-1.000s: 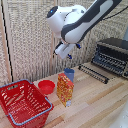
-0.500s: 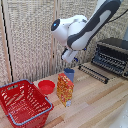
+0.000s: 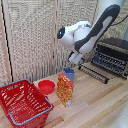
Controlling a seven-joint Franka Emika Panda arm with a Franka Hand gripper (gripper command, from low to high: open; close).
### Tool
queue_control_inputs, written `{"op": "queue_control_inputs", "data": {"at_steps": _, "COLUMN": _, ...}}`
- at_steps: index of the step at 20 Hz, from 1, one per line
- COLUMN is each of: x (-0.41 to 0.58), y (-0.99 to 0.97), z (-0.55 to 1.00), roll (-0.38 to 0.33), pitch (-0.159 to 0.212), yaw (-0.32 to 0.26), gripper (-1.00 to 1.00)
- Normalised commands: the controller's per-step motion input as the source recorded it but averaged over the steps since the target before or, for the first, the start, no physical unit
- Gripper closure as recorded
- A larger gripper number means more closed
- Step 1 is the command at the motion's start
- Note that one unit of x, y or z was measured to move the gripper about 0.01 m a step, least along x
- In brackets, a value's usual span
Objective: Extend the gripper towards the oven tray handle. Grasp the handle and carefully pull the tray out of the oven. Move the gripper above the red bowl. Grab the red bowl gently. Lift the bowl and place it onto the oven tray.
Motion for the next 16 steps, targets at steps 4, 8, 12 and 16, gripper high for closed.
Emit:
{"op": "queue_control_inputs", "data": {"at_steps": 4, "x": 0.000, "y": -0.77, "z": -0.17, "roll": -0.143, "pitch": -0.068, "yaw": 0.004, "gripper": -1.00}}
{"op": "queue_control_inputs", "data": {"at_steps": 8, "x": 0.000, "y": -0.77, "z": -0.22, "roll": -0.120, "pitch": -0.065, "yaw": 0.024, "gripper": -1.00}}
{"op": "queue_control_inputs", "data": {"at_steps": 12, "x": 0.000, "y": -0.72, "z": -0.16, "roll": -0.114, "pitch": -0.075, "yaw": 0.022, "gripper": -1.00}}
{"op": "queue_control_inputs", "data": {"at_steps": 16, "x": 0.000, "y": -0.74, "z": -0.04, "roll": -0.095, "pitch": -0.072, "yaw": 0.013, "gripper": -1.00}}
